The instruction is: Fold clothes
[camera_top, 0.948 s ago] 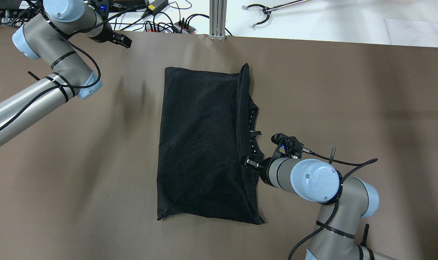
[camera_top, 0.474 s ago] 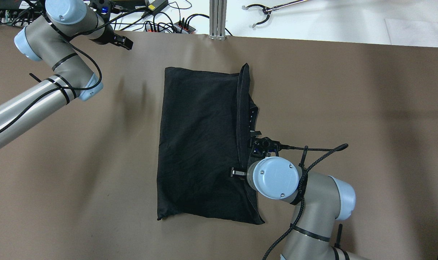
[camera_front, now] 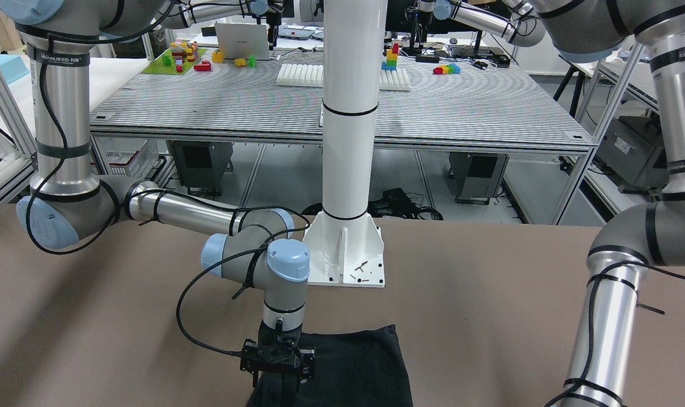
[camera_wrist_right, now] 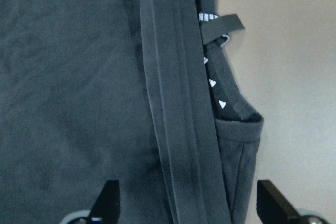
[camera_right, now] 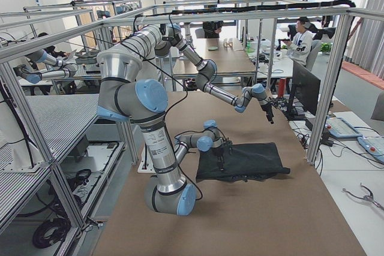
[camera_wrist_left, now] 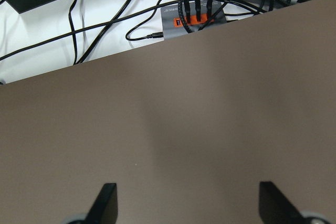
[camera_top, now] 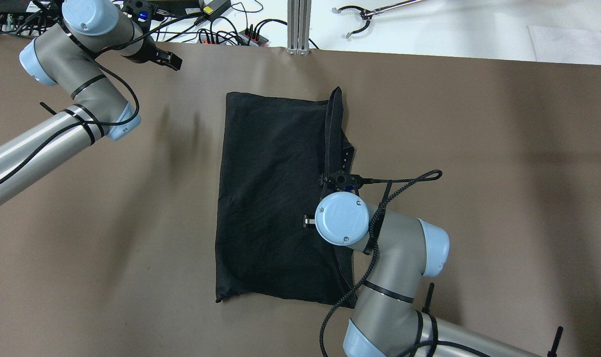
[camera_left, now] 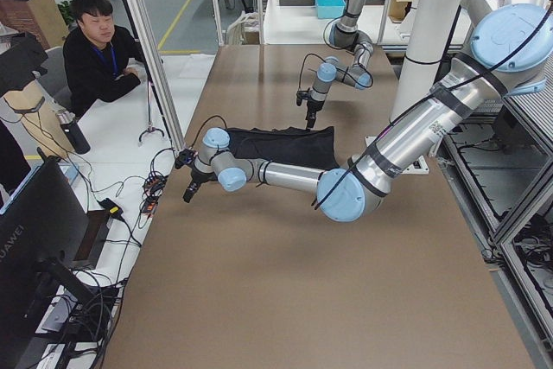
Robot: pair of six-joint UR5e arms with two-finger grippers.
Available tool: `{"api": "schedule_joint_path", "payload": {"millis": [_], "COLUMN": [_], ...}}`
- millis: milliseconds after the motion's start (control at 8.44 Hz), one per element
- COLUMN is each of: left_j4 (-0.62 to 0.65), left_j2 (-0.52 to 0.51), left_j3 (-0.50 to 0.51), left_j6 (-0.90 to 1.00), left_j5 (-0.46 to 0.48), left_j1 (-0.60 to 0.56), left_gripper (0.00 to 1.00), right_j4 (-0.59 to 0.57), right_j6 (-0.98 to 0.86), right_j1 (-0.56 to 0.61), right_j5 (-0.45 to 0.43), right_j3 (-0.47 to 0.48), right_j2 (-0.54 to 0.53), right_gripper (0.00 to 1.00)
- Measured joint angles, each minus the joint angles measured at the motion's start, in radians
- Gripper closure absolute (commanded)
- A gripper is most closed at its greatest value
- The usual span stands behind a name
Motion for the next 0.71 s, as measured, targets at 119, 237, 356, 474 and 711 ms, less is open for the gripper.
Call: {"api": "schedule_joint_path", "payload": {"millis": [119, 237, 356, 474, 711], "left_j4": [0.0, 0.0, 0.0, 0.0, 0.0], "left_j2": [0.001, 0.001, 0.001, 0.001, 0.0], "left_j3": [0.0, 0.0, 0.0, 0.0, 0.0], "left_j6": [-0.001, -0.002, -0.006, -0.008, -0.01], "left_j5": [0.0, 0.0, 0.001, 0.001, 0.001], "left_j1": [0.001, 0.003, 0.005, 0.006, 0.006], "left_gripper": [0.05, 0.05, 0.05, 0.05, 0.05], "right_j4": [-0.009, -0.014, -0.016, -0.018, -0.019], "right_j6": [-0.009, -0.028, -0.046, -0.06, -0.088], "right_j1": [0.024, 0.042, 0.057, 0.069, 0.091], "right_j5": [-0.002, -0.002, -0.001, 0.002, 0.007], "right_j3": [-0.073, -0.141, -0.188, -0.213, -0.228], "right_j2": [0.046, 0.079, 0.099, 0.108, 0.111], "right_gripper": [0.07, 0.07, 0.07, 0.07, 0.07]}}
